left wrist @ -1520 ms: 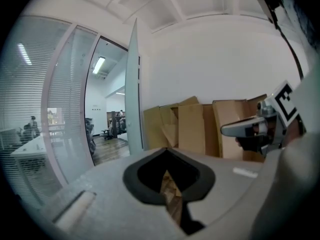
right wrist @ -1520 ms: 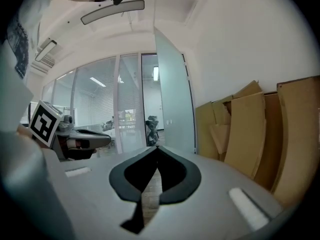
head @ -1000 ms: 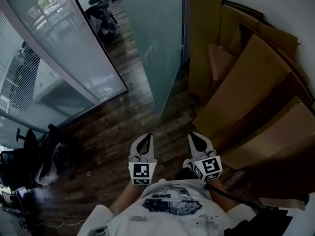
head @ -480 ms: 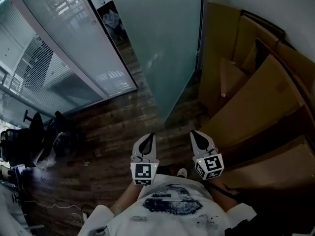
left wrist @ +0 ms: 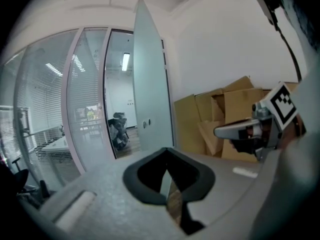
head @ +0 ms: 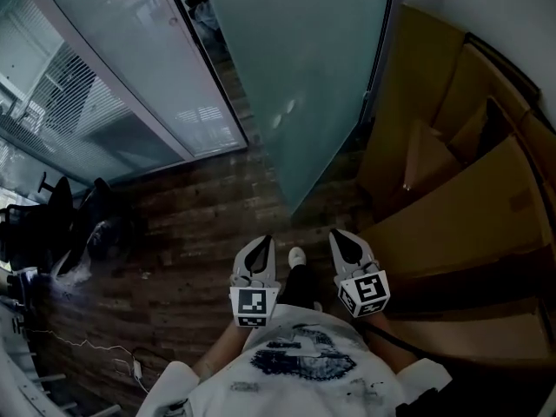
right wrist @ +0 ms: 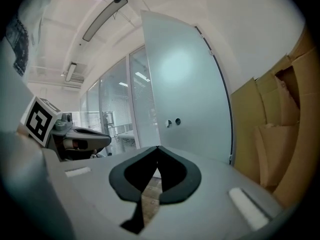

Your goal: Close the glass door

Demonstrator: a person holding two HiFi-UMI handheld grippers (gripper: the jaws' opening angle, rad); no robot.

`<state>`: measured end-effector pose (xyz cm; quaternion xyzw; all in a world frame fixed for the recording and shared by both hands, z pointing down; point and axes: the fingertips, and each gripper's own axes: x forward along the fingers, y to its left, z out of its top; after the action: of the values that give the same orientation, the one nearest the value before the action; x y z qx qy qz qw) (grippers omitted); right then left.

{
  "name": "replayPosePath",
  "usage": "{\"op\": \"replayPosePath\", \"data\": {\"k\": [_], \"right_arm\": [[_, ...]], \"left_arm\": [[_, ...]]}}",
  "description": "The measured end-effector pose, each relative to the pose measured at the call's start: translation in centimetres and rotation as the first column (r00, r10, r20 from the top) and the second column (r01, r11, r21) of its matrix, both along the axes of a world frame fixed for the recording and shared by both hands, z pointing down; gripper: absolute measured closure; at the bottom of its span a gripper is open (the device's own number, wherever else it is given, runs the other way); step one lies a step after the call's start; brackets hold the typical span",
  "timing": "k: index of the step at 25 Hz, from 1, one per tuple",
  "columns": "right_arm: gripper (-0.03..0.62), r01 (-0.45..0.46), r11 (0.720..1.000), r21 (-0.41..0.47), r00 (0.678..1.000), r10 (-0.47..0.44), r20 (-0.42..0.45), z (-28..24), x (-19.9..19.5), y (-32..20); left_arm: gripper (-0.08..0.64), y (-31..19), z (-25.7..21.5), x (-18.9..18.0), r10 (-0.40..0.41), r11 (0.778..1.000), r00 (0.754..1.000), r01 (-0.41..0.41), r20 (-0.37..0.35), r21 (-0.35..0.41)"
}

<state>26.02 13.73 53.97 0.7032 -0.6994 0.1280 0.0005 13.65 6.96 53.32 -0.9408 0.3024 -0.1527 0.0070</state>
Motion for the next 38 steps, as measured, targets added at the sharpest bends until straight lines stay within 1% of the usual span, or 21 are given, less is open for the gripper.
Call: {"op": "replayPosePath", "data": {"k": [4,8,14,17,19,23,27,28,31,34,38], "right_arm": [[0.586,0.01,1.0,-0.02,1.0,-0.01,-0.013,-0.3,2.2,-4.6],[0.586,0.034,0.999,-0.035,0.999,-0.035,-0.029,-0.5,4.1,-9.6],[0.584,0.069,0.992,-0.104,0.996,-0.074,-0.045,0.6,4.7,-15.9],[0.584,0.067,0.992,-0.107,0.996,-0.073,-0.057,0.6,5.6,-18.1],[0.584,0.061,0.993,-0.105,0.996,-0.068,-0.06,0.4,6.3,-19.2],[0.584,0.063,0.993,-0.098,0.995,-0.07,-0.068,0.0,7.7,-20.6],[0.584,0.093,0.991,-0.093,0.993,-0.099,-0.067,-0.1,8.3,-22.5],[0.567,0.104,0.99,-0.093,0.991,-0.11,-0.069,-0.1,8.3,-22.9],[0.542,0.131,0.987,-0.094,0.988,-0.138,-0.068,0.1,8.2,-23.9],[0.492,0.162,0.983,-0.088,0.984,-0.167,-0.058,0.5,8.2,-24.9],[0.455,0.203,0.976,-0.075,0.976,-0.209,-0.07,0.7,7.9,-26.4]], "left_arm": [[0.557,-4.8,-0.1,2.2,-0.017,1.0,1.0,0.016,-0.019,-0.018],[0.557,-9.5,-0.8,4.5,-0.024,1.0,0.999,0.023,-0.037,-0.013],[0.557,-15.2,-0.4,5.6,-0.038,0.999,0.999,0.037,-0.037,-0.039],[0.557,-17.4,-0.2,6.0,-0.036,0.999,0.999,0.034,-0.033,-0.036],[0.557,-18.8,0.0,6.2,-0.047,0.998,0.998,0.046,-0.028,-0.038],[0.557,-20.0,-0.2,6.7,-0.071,0.997,0.997,0.069,-0.037,-0.044],[0.557,-21.3,-0.6,7.2,-0.095,0.995,0.995,0.093,-0.038,-0.038],[0.557,-21.5,-0.7,7.2,-0.101,0.994,0.994,0.1,-0.04,-0.036],[0.557,-21.7,-0.6,7.2,-0.116,0.993,0.993,0.115,-0.034,-0.035],[0.557,-22.1,-0.4,7.2,-0.14,0.99,0.99,0.139,-0.027,-0.034],[0.557,-22.2,-0.4,6.9,-0.166,0.986,0.986,0.166,-0.019,-0.031]]}}
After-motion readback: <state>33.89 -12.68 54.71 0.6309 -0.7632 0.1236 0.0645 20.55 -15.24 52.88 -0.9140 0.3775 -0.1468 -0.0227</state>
